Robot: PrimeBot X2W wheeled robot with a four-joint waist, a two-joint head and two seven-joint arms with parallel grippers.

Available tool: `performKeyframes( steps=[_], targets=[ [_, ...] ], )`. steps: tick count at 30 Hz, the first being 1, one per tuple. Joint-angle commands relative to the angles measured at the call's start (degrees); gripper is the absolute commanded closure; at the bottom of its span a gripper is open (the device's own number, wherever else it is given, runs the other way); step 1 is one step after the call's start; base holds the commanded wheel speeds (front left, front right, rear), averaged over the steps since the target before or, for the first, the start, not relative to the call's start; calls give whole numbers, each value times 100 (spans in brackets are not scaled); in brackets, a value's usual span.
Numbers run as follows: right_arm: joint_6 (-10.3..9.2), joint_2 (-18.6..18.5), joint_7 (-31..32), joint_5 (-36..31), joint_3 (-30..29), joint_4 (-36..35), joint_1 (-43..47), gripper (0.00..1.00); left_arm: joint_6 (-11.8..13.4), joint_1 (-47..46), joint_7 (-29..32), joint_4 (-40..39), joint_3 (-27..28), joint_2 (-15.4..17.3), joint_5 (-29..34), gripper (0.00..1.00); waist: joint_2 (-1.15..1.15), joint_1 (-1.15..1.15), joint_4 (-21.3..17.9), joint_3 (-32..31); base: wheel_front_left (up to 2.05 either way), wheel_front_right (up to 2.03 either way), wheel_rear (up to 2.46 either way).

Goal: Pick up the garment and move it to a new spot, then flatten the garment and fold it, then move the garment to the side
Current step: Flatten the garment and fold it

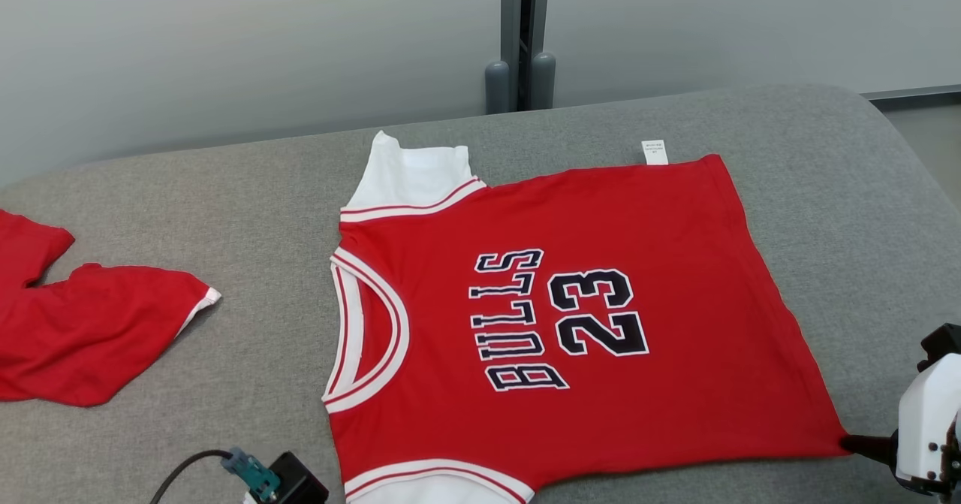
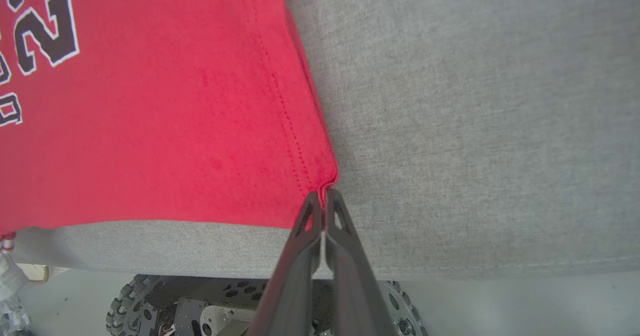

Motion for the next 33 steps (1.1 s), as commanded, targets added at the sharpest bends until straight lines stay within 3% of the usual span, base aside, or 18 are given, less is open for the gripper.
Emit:
performKeyframes(
  steps=[1, 11, 33],
  targets=[
    [-4, -107, 79, 70, -26, -73, 83, 100, 33, 125, 98, -106, -11, 61, -7, 100, 0, 0, -14, 7, 0, 0, 0],
    [-4, -151, -68, 105, -227, -288, 25, 100, 175, 102, 1, -321, 137, 38, -67, 100, 0, 0, -19, 100, 0, 0, 0],
    [-3, -40, -808, -183, -809, -629, -619, 100, 79, -497, -835, -395, 1378, -38, -993, 100, 0, 0, 5, 510, 0, 0, 0]
  ],
)
